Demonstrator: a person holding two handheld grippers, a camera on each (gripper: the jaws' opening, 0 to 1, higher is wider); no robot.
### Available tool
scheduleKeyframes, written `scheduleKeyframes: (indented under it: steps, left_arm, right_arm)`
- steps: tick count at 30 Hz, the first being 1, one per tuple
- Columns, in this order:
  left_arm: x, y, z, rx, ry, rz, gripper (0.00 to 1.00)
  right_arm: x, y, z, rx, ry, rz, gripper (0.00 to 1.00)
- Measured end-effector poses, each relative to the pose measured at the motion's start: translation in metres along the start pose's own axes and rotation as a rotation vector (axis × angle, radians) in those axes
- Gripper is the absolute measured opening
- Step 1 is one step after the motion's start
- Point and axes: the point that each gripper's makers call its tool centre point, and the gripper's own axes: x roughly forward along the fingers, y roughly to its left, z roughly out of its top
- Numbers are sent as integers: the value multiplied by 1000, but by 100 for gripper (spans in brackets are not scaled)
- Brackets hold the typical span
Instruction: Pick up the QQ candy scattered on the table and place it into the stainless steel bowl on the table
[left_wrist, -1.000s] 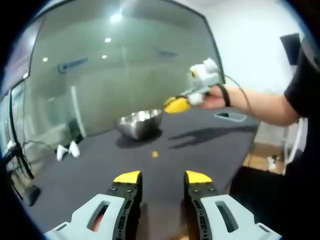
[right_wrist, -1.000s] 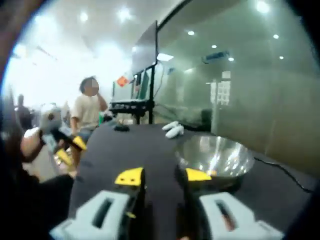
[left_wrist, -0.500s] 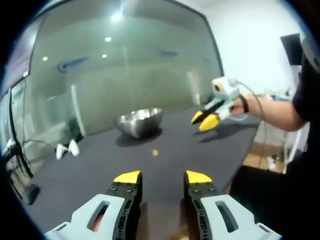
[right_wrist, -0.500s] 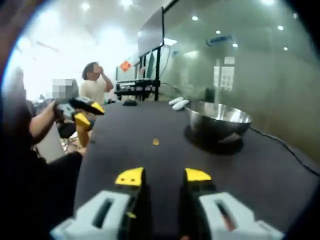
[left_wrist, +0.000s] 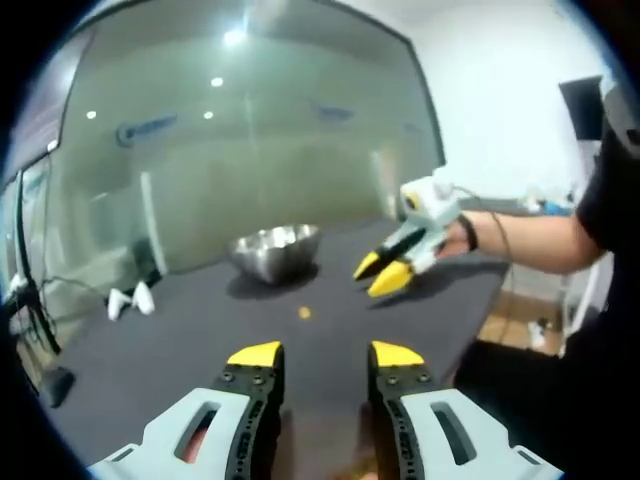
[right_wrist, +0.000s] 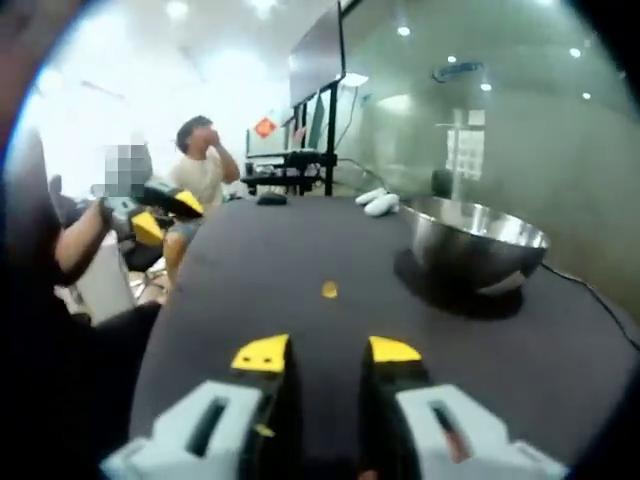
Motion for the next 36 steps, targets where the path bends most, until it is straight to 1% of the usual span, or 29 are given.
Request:
scheduleKeyframes:
  steps: [1,4,10,12,15,19,23,25,28,32,33,34,36]
  left_arm:
    - [0,0,0,1,1,1,35]
    - [0,0,0,-1,1,0,35]
    - [-2,1,-4,-6,6,6,35]
    - [-3,3,-6,-3,13,16,35]
    - [-4,4,-7,-5,14,18,35]
    - [-5,5,-8,-2,17,21,35]
    - [-6,6,-8,-3,21,26,35]
    - [-7,7,-7,-3,20,28,35]
    - [-9,10,-7,-7,19,40,35]
    - [-9,10,-8,-5,24,42,35]
    - [-9,9,-9,-5,24,42,35]
    - [-9,10,-9,-5,26,44,35]
    - [-8,11,-12,-5,37,51,35]
  right_arm:
    - [5,1,3,-4,-2,6,29]
    - [19,4,4,-39,27,20,29]
    - [46,4,11,-36,32,38,27]
    - [52,-1,12,-15,33,31,26]
    - [61,-3,14,41,20,45,25]
    - [70,-5,17,53,12,50,23]
    - [78,-2,20,29,5,61,22]
    - [82,-3,20,28,11,61,21]
    - [86,2,14,9,33,65,20]
    - [87,0,12,-2,32,69,15]
    - [87,0,12,-3,31,69,11]
    - [88,-2,11,-4,31,70,10]
    - [89,-2,11,2,33,75,10]
